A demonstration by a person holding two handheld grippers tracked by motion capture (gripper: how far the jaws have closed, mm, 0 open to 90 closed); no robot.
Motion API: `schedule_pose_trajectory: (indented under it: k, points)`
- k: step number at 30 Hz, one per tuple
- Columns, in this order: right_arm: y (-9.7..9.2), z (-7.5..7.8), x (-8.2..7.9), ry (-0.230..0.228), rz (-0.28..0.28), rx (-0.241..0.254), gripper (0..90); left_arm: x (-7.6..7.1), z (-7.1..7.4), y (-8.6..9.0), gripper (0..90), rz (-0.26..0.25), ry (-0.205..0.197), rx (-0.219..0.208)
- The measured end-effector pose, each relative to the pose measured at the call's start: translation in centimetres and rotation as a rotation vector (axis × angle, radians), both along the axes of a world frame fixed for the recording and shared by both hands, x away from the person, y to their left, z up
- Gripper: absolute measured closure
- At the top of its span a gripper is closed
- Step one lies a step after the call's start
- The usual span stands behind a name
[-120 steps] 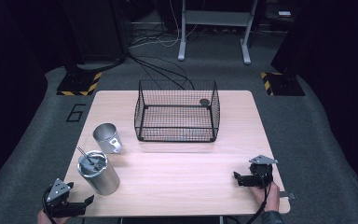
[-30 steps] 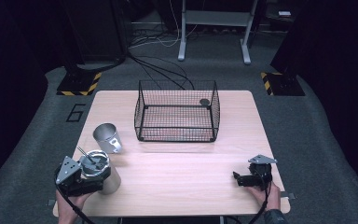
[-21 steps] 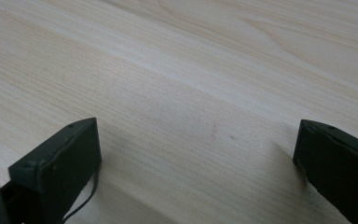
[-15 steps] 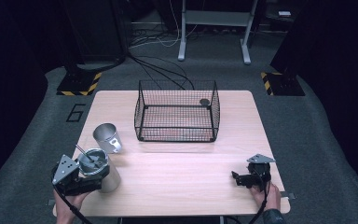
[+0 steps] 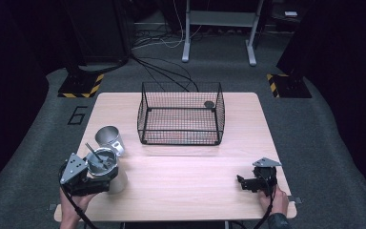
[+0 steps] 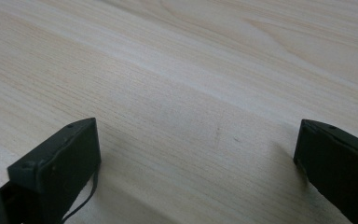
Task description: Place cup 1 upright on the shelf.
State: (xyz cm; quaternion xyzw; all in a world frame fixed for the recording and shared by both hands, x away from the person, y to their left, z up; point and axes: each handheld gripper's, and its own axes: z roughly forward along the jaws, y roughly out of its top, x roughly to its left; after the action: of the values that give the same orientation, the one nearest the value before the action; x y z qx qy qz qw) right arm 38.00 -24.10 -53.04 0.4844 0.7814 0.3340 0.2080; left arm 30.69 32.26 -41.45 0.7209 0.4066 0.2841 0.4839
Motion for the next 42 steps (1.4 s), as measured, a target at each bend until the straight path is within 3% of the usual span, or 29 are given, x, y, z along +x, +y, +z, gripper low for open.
schedule_pose_trajectory:
  k: [21,42]
  points:
    - [-0.1,0.0,0.0,0.009,0.01,-0.002,0.0,2.1,1.1,-3.7,3.6,-0.1,-0.005,0.029]
    - [-0.1,0.0,0.0,0.009,0.012,-0.002,0.0,3.9,1.9,-7.3,3.6,-0.175,-0.022,0.029]
